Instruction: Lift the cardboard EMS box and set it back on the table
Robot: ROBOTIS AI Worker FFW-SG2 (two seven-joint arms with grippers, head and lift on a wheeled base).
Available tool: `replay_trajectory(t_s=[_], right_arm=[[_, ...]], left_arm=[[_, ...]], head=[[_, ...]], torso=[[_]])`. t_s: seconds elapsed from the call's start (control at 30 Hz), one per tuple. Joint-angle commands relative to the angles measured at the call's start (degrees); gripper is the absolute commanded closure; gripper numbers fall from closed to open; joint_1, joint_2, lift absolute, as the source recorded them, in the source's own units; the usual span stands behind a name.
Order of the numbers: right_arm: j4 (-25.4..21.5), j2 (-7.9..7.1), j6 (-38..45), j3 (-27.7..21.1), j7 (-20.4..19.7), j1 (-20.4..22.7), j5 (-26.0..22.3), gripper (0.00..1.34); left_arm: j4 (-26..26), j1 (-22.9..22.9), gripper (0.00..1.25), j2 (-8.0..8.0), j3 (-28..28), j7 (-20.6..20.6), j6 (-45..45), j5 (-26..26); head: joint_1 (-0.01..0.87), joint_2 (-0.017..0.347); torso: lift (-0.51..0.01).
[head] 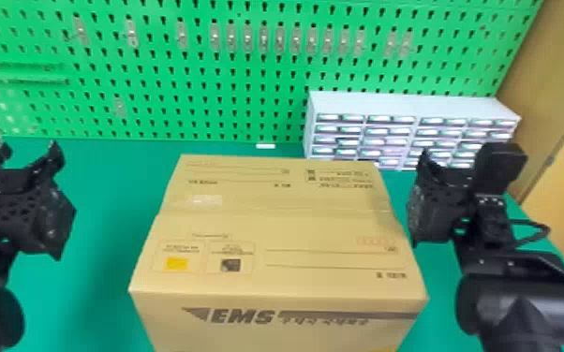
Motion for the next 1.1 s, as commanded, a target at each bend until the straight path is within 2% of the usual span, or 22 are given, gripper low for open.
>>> replay_trajectory(t_s=[0.0, 0.53, 0.73, 0.93, 1.07], right_arm=[[0.0, -0.09, -0.1, -0.1, 0.0, 0.2, -0.1, 0.26], [-0.1, -0.44, 0.0, -0.8, 0.1, 0.2, -0.1, 0.27], [-1.7, -1.32, 0.0, -4.8, 3.5, 0.7, 0.1, 0.27], [-1.8, -2.55, -0.8, -4.3, 4.2, 1.0, -0.5, 0.27], [-1.6, -1.76, -0.8, -4.2, 4.2, 0.5, 0.5, 0.27]], left_arm=[[0.0, 0.0, 0.44, 0.00, 0.1, 0.0, 0.0, 0.0], [0.0, 0.5, 0.44, 0.00, 0.3, 0.0, 0.4, -0.1], [0.0, 0.4, 0.44, 0.00, 0.7, 0.0, 0.5, -0.3], [0.0, 0.4, 0.44, 0.00, 0.8, 0.0, 0.5, -0.3], [0.0, 0.3, 0.44, 0.00, 0.8, 0.0, 0.5, -0.3]], head=[[0.678, -0.015], [0.678, -0.015], [0.678, -0.015], [0.678, -0.015], [0.678, -0.015]], torso=[[0.000], [0.000], [0.000], [0.000], [0.000]])
